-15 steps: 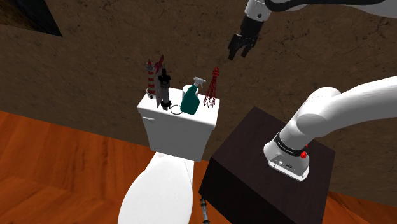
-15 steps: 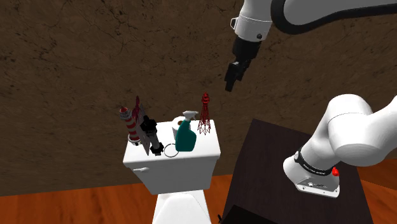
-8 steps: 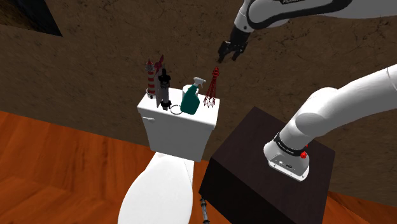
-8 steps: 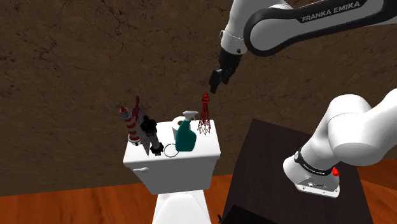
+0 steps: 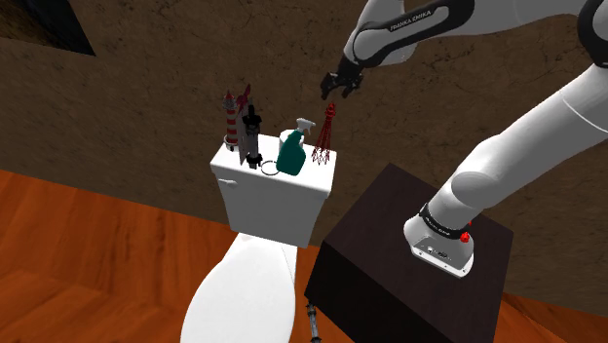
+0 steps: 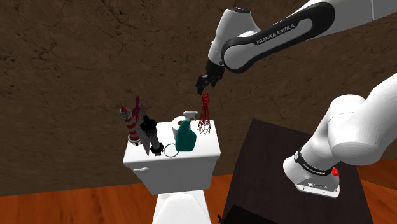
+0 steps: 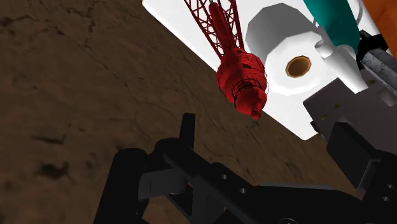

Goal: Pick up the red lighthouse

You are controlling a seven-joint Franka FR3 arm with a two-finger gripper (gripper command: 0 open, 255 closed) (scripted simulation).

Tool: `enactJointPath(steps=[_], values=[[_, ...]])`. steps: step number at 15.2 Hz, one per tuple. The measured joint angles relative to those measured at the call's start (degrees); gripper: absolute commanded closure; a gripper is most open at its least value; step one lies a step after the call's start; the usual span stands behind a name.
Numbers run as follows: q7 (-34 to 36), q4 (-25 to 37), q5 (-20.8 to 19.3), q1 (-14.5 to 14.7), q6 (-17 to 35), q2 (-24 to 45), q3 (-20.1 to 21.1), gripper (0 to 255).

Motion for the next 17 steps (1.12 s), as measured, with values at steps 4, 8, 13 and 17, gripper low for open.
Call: enactJointPath(steps=[4,8,13,17], values=[[-0.3,-0.5,0.5,0.0,3.2,2.3,-0.2,0],[-1.0,-1.8,1.2,0.2,6.6,4.3,-0.4,0],[-1.2,-1.7,1.4,0.3,7.2,4.9,-0.4,255],[-1.2,-1.7,1.4,0.3,7.2,4.9,-0.4,255]])
